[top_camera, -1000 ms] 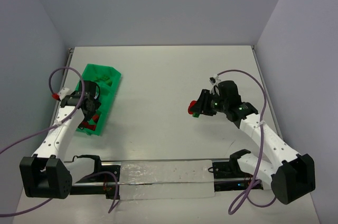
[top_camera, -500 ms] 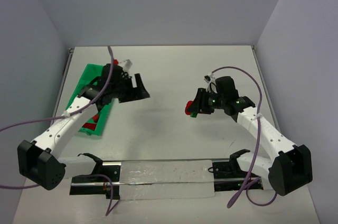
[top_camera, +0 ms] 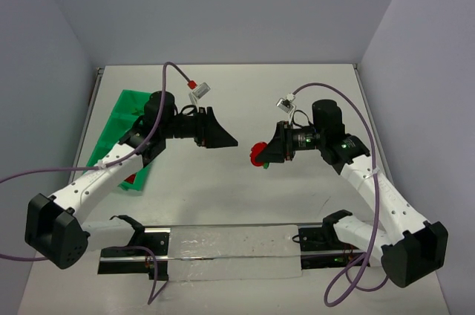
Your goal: Sort the legos into containers by color
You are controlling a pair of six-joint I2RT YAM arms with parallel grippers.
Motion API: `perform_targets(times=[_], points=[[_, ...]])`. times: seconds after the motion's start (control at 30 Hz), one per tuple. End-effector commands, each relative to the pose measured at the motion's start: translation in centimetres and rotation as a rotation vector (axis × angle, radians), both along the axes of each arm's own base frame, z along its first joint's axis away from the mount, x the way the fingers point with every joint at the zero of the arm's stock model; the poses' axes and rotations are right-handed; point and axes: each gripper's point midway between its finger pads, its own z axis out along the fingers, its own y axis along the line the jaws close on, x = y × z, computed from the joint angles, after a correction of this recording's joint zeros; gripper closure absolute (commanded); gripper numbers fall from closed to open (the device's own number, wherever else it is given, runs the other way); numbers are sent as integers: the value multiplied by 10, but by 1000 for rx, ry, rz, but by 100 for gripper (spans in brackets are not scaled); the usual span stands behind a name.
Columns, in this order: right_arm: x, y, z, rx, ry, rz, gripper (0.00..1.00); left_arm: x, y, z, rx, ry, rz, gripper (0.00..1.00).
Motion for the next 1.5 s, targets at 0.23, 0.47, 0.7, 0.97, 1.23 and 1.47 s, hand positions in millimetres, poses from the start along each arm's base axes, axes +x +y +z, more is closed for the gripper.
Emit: perform_targets(times=[0.23, 0.47, 0.7, 0.97, 1.23, 1.47], points=[[-23, 14, 37, 48, -121, 190, 100, -27, -27, 33, -100, -82, -208, 12], [-21, 17, 34, 44, -112, 179, 100, -34, -35, 45, -160, -90, -258, 18], [-19, 19, 26, 21, -101, 184, 100, -43, -45, 48, -176, -87, -308, 26], [-15, 20, 22, 9, -95, 186, 100, -52, -55, 45, -175, -78, -347, 47], [-13, 20, 18, -8, -90, 178, 98, -49, -57, 46, -170, -84, -338, 96], [0, 14, 2, -94, -65, 89, 23, -24, -50, 40, -72, -100, -193, 100]])
